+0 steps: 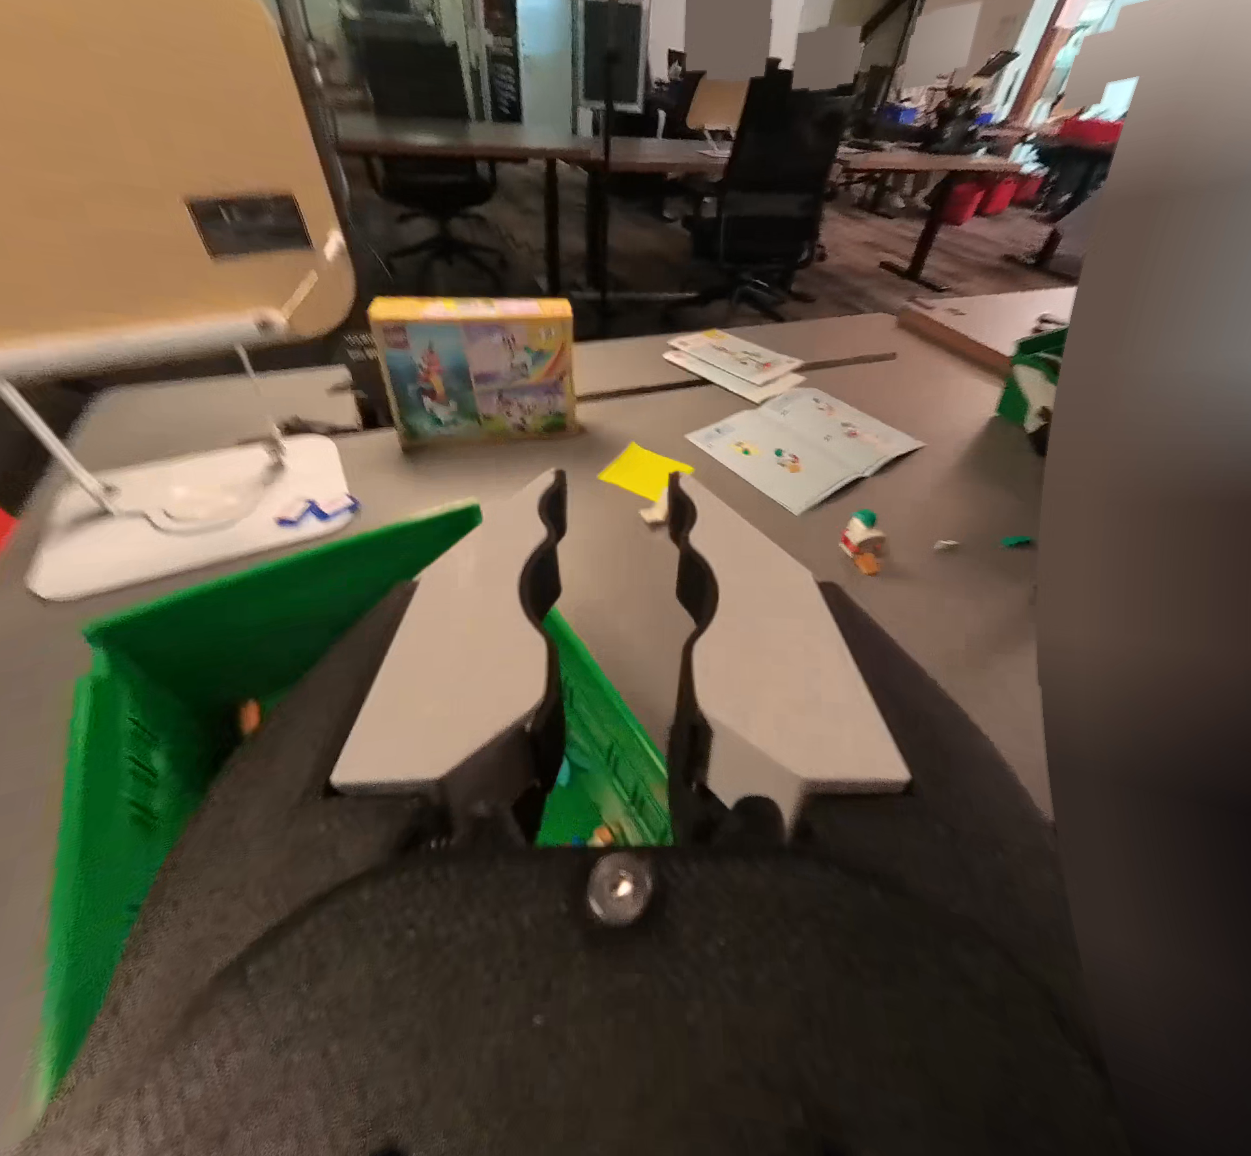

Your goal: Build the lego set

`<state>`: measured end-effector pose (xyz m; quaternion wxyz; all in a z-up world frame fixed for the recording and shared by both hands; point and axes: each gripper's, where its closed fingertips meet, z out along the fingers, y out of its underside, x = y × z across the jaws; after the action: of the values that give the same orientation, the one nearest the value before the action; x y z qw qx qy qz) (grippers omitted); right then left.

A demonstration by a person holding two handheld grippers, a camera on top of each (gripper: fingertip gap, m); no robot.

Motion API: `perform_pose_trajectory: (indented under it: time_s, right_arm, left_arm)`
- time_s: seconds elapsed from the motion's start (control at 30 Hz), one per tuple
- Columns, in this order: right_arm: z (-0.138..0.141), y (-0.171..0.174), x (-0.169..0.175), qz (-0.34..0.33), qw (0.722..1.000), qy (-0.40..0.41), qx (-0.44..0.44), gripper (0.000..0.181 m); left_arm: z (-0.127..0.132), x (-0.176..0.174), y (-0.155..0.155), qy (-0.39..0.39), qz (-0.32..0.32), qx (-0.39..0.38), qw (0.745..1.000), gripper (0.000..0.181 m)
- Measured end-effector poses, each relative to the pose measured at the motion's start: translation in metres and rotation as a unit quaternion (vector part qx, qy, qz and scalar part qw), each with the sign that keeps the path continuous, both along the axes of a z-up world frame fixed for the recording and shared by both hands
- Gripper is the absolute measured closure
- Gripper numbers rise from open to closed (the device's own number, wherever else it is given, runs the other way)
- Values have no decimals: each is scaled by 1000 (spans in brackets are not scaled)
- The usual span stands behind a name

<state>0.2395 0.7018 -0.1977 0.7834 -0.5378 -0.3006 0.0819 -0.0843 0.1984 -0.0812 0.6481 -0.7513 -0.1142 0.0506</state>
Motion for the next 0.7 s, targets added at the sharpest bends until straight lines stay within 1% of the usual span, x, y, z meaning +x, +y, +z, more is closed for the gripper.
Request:
perform_pose_trajectory:
  time_s: [0.07, 0.17, 0.27, 0.33, 0.43, 0.5, 0.57, 0.63, 0.7]
  right_arm:
    - [-1, 0, 0, -1, 1000, 2, -6, 161]
    - [-3, 2, 2, -9, 1000, 3, -12, 161]
    - [-4, 2, 4, -16, 1000, 11, -22, 161]
    - [-4, 0, 5, -20, 1000, 11, -22, 161]
    - [-5, -4, 3, -21, 1000, 3, -21, 161]
    - [-6, -6, 1, -24, 1000, -4, -19, 161]
    - [-6, -6, 1, -29, 999, -8, -18, 161]
    - [-7, -6, 2, -35, 999, -11, -18, 161]
    - [-7, -6, 3, -40, 999, -14, -18, 161]
  left_arm:
    - [-19, -8, -10, -51, -7, -9, 999, 155]
    - [-47, -25, -24, -69, 10, -41, 997, 156]
    - [-78, -39, -35, -80, 17, -112, 990, 156]
    - [-95, -38, -40, -90, -4, -163, 983, 156]
    - [-131, -25, -48, -128, -57, -274, 952, 160]
    - [-150, -16, -50, -115, -95, -330, 932, 162]
    - [-169, -1, -51, -86, -151, -385, 907, 163]
    - [-189, 12, -56, -34, -207, -443, 872, 165]
    - [-206, 12, -59, 19, -226, -488, 843, 167]
